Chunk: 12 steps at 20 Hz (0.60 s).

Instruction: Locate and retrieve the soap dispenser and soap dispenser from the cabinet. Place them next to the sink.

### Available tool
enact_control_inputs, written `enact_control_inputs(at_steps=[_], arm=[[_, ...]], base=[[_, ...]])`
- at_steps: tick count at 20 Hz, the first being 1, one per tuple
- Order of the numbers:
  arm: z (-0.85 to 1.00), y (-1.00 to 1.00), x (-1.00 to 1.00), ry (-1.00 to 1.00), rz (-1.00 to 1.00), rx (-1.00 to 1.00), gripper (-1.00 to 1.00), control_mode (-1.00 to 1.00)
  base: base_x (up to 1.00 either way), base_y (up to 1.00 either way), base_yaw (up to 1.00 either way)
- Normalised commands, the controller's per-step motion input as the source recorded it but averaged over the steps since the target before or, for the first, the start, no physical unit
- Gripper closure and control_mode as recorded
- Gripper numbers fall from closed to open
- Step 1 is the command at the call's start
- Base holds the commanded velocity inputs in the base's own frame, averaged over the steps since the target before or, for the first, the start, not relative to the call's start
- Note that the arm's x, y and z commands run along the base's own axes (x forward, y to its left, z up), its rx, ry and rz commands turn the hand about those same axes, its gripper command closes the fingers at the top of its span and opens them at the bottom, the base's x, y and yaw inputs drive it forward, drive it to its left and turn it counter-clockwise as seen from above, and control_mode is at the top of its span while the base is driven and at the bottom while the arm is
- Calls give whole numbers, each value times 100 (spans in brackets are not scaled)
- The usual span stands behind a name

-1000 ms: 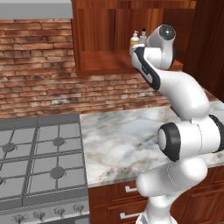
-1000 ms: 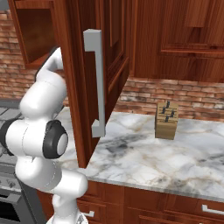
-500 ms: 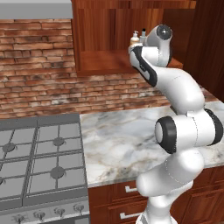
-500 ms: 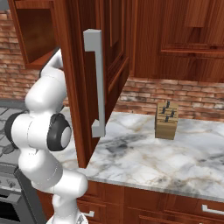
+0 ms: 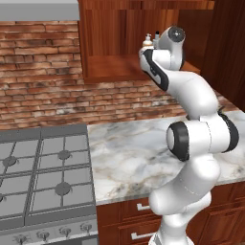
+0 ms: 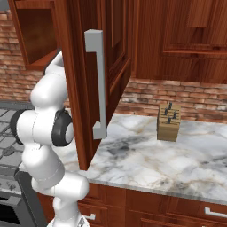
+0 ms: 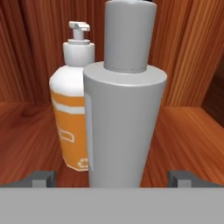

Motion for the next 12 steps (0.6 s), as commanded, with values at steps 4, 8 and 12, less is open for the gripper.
enact_control_inputs(at_steps=[4,8,12], arm=[[-2,0,17,-1,0,0,-100,-100],[-3,-3,18,-2,0,0,-100,-100],[-2,-1,9,-1,0,0,100,-100]], base=[[0,0,0],[0,0,0],[0,0,0]])
